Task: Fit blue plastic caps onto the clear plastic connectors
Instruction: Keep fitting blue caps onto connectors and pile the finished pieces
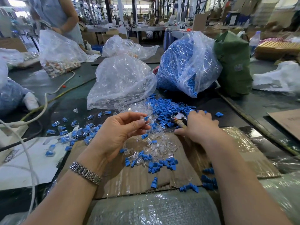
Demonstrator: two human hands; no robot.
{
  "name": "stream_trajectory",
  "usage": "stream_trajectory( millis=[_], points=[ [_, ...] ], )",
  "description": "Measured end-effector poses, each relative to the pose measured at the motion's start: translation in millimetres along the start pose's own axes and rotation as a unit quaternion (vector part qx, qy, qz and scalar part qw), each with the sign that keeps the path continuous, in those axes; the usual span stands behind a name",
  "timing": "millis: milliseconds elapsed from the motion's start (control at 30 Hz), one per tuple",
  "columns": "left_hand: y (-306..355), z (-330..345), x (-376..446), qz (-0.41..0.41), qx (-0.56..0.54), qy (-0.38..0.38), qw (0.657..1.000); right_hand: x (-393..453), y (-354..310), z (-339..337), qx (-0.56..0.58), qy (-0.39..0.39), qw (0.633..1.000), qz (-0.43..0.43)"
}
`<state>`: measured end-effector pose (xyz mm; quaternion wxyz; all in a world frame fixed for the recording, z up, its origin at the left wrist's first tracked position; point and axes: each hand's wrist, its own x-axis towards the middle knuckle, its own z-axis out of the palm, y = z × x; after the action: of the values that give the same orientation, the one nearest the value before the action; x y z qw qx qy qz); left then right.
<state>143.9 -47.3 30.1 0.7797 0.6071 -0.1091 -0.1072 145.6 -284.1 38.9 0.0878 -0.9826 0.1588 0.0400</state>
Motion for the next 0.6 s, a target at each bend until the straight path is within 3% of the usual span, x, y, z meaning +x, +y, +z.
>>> stream_trajectory(
  millis=[267,400,533,600],
  points=[
    [-2,-7,5,0.0,-0.01,0.011,1.0,1,-1,1,0.05,0.023,0.997,-0.047],
    [-2,-10,6,-0.005,-0.038,0.032,0.999,-1,7,-15,0.211,0.02,0.975,-0.068],
    [-1,-10,8,-0.007,-0.073,0.039,0.997,-12,-1,-21,0.392,-0.15,0.897,-0.139],
    [-1,-8,8,-0.002,-0.075,0.036,0.996,-19,-8,-19,0.416,-0.218,0.866,-0.17]
  ],
)
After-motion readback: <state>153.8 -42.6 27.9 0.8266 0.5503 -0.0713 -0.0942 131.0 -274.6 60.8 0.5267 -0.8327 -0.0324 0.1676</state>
